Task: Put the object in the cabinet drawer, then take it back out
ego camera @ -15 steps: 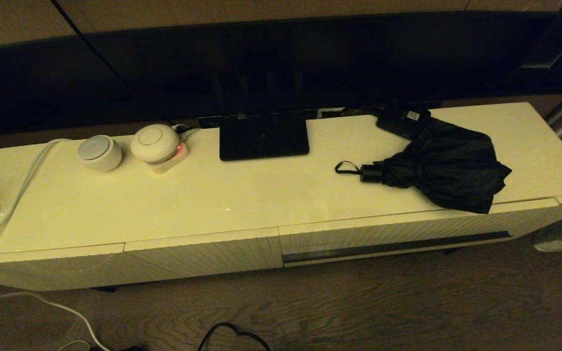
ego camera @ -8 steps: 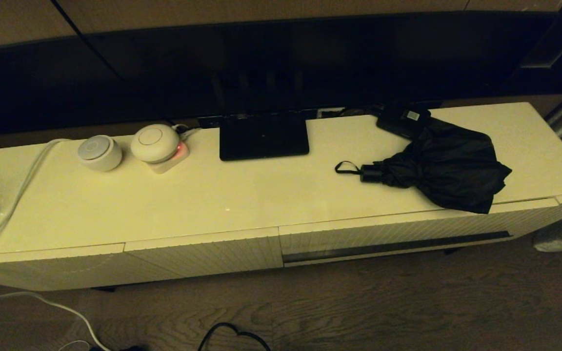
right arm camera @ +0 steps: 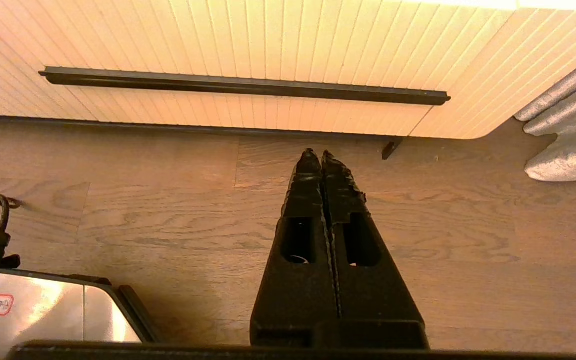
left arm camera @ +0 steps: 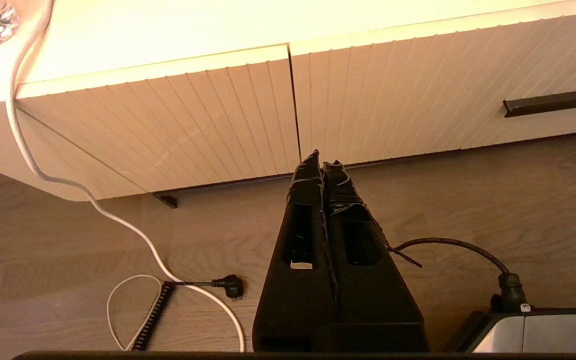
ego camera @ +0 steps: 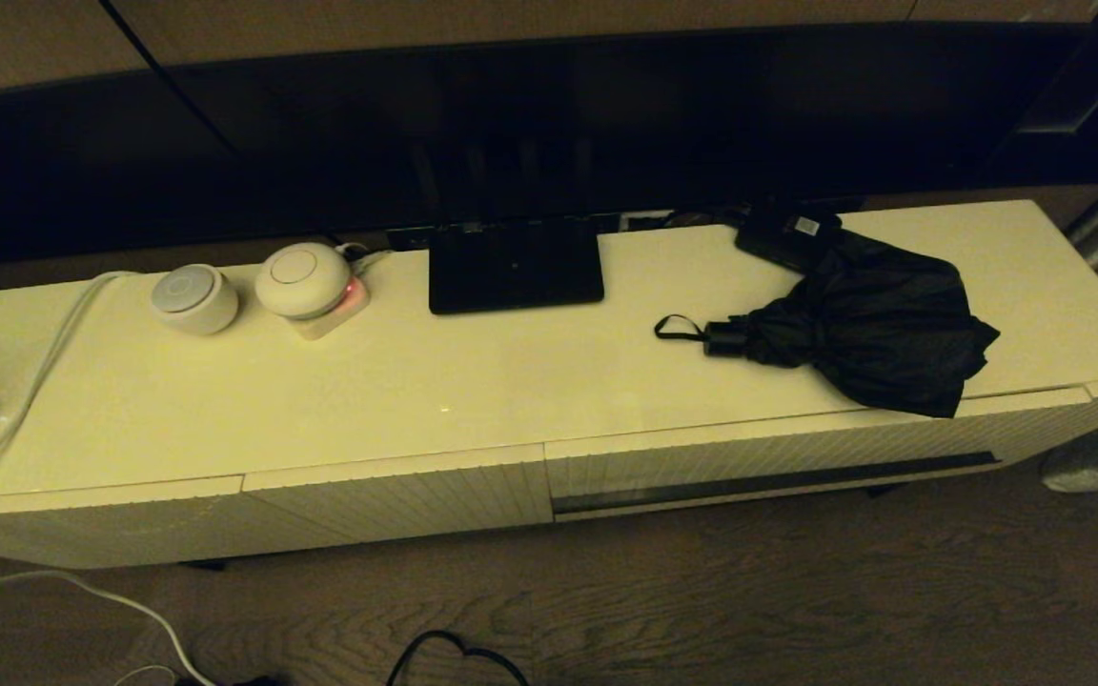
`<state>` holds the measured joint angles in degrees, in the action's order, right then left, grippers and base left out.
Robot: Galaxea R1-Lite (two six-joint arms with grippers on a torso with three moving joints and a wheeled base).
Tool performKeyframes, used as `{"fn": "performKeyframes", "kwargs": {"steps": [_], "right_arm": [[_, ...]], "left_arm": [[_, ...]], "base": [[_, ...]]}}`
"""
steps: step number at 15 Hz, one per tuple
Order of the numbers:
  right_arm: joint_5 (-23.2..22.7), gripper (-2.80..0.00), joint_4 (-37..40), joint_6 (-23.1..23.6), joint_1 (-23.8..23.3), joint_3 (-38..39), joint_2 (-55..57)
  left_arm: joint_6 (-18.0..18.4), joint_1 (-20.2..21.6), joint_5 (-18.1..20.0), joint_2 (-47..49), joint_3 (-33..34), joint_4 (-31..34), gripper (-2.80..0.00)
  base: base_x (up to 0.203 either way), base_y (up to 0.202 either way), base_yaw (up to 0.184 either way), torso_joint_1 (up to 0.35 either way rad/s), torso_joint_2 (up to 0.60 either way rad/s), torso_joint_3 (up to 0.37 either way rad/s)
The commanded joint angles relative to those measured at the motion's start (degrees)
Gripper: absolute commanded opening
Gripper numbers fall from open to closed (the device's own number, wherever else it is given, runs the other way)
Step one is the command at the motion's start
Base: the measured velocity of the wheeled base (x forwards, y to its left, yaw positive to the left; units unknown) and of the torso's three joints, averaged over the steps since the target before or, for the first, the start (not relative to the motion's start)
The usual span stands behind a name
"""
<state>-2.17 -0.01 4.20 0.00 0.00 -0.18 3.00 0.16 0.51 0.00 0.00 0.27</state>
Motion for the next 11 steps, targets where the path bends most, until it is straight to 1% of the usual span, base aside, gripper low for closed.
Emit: {"fn": "performKeyframes", "kwargs": {"steps": [1,5,7,11], "right_arm": [[0.06,-2.8,0.1,-0.26,0.0,0.09,0.09],[0.06,-2.8,0.18,-0.51,0.0,0.0,0.18],[0.15,-2.8,0.01,-1.92,0.0,0.01,0.09],[0.24,-2.8,-0.07,-2.0,0.0,0.0,0.09]], "left_arm": [[0.04,0.02,0.01,0.0,0.18,0.0,-2.8],[0.07,0.02,0.01,0.0,0.18,0.0,-2.8],[-0.01,0.02,0.01,0.0,0.18,0.0,-2.8],[0.06,0.02,0.01,0.0,0.18,0.0,-2.8]], "base": [[0.0,0.0,0.0,0.0,0.0,0.0],[0.0,0.0,0.0,0.0,0.0,0.0],[0.0,0.0,0.0,0.0,0.0,0.0],[0.0,0.0,0.0,0.0,0.0,0.0]]}}
